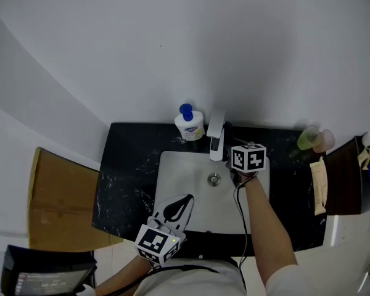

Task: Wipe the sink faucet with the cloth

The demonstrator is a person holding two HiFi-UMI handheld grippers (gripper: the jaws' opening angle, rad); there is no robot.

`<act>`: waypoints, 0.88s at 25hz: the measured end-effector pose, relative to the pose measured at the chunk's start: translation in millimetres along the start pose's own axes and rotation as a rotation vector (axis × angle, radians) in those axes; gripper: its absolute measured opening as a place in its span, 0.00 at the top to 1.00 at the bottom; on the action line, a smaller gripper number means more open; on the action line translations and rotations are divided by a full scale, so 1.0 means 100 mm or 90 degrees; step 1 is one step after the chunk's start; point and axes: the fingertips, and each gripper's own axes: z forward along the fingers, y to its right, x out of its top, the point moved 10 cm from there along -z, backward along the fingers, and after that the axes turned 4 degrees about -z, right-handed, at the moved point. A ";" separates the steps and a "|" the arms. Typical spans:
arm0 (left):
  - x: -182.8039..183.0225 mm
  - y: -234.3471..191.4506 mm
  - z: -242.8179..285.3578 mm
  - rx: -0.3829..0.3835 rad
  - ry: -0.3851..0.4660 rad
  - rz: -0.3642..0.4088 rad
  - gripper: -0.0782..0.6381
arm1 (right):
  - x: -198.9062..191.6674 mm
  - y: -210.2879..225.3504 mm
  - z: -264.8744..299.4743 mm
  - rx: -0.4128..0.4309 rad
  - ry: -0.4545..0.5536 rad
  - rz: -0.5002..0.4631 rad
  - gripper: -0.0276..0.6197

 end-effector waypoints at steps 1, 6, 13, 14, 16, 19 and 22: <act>0.00 0.00 0.00 0.000 0.000 -0.001 0.89 | 0.00 -0.03 0.00 0.003 -0.006 -0.030 0.87; -0.01 0.03 -0.01 -0.005 0.001 -0.004 0.89 | -0.07 -0.39 -0.12 0.058 0.019 -0.239 0.87; -0.01 0.00 -0.08 -0.002 0.006 -0.004 0.89 | -0.19 -0.71 -0.29 0.025 0.087 -0.321 0.87; -0.02 0.00 -0.10 -0.002 0.005 -0.005 0.89 | -0.21 -0.73 -0.33 0.019 0.093 -0.321 0.87; -0.03 0.01 -0.12 -0.002 0.005 -0.005 0.89 | -0.27 -0.75 -0.43 0.007 0.103 -0.310 0.87; -0.04 0.04 -0.14 -0.005 0.007 -0.004 0.89 | -0.39 -0.80 -0.63 0.002 0.124 -0.281 0.87; -0.05 0.03 -0.14 -0.007 0.008 -0.005 0.89 | -0.48 -0.90 -0.78 0.009 0.136 -0.275 0.87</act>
